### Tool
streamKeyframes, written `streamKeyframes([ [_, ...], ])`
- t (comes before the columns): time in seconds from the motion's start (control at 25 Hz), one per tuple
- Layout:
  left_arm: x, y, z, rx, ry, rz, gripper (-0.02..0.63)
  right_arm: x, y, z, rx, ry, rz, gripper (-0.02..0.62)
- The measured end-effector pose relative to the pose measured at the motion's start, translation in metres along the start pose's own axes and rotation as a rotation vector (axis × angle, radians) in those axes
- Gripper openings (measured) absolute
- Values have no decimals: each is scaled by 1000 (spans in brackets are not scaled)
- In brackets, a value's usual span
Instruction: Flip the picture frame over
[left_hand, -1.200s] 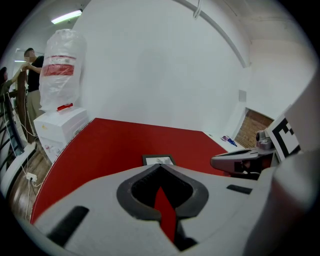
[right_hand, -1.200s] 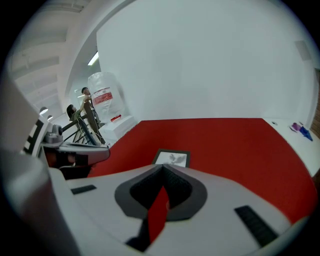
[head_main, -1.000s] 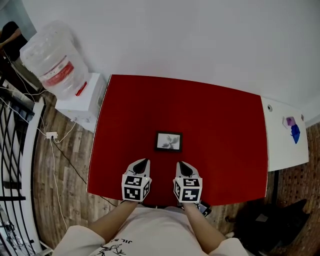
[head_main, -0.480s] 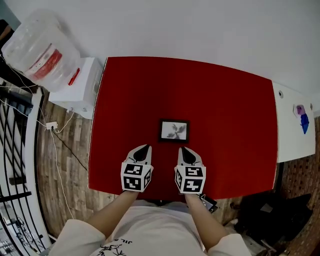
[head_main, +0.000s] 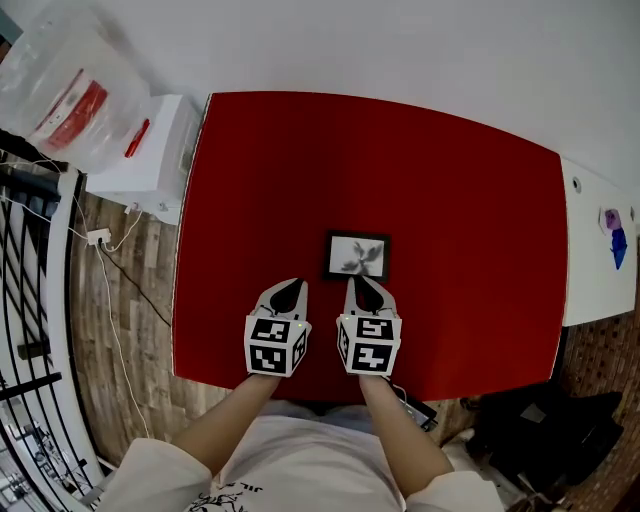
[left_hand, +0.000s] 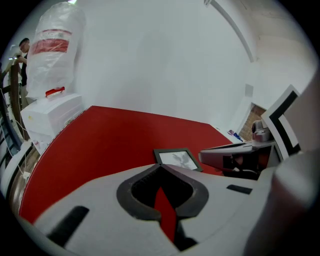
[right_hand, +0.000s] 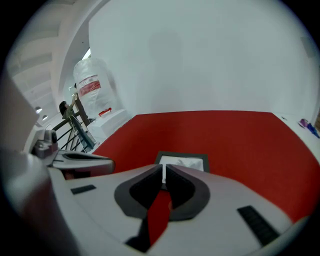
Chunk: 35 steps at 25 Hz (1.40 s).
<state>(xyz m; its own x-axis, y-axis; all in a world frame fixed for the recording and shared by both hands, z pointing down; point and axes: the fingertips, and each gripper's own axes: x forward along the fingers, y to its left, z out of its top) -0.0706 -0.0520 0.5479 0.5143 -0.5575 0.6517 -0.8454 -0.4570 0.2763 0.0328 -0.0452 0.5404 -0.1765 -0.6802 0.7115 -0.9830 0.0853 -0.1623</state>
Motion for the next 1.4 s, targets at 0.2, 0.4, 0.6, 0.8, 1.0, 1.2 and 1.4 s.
streamKeyframes([
  [0.2,13,15,-4,-12,7,17,-8,26,2,-2,16,23,1,11],
  [0.4,19,29,-12,-32,31,23,-8,52,13,-9,22,63,28,82],
  [0.6,21,41,-18,-47,44,30,-8,74,26,-14,30,110,19,134],
  [0.8,18,53,-23,-66,55,38,-8,92,32,-14,30,141,-27,141],
  [1.0,18,62,-23,-90,51,40,-8,102,31,-16,46,169,-97,140],
  [1.2,18,69,-23,-99,50,39,-8,107,27,-16,15,189,-142,130],
  [1.4,20,74,-24,-111,53,40,-8,109,29,-15,-4,205,-148,92],
])
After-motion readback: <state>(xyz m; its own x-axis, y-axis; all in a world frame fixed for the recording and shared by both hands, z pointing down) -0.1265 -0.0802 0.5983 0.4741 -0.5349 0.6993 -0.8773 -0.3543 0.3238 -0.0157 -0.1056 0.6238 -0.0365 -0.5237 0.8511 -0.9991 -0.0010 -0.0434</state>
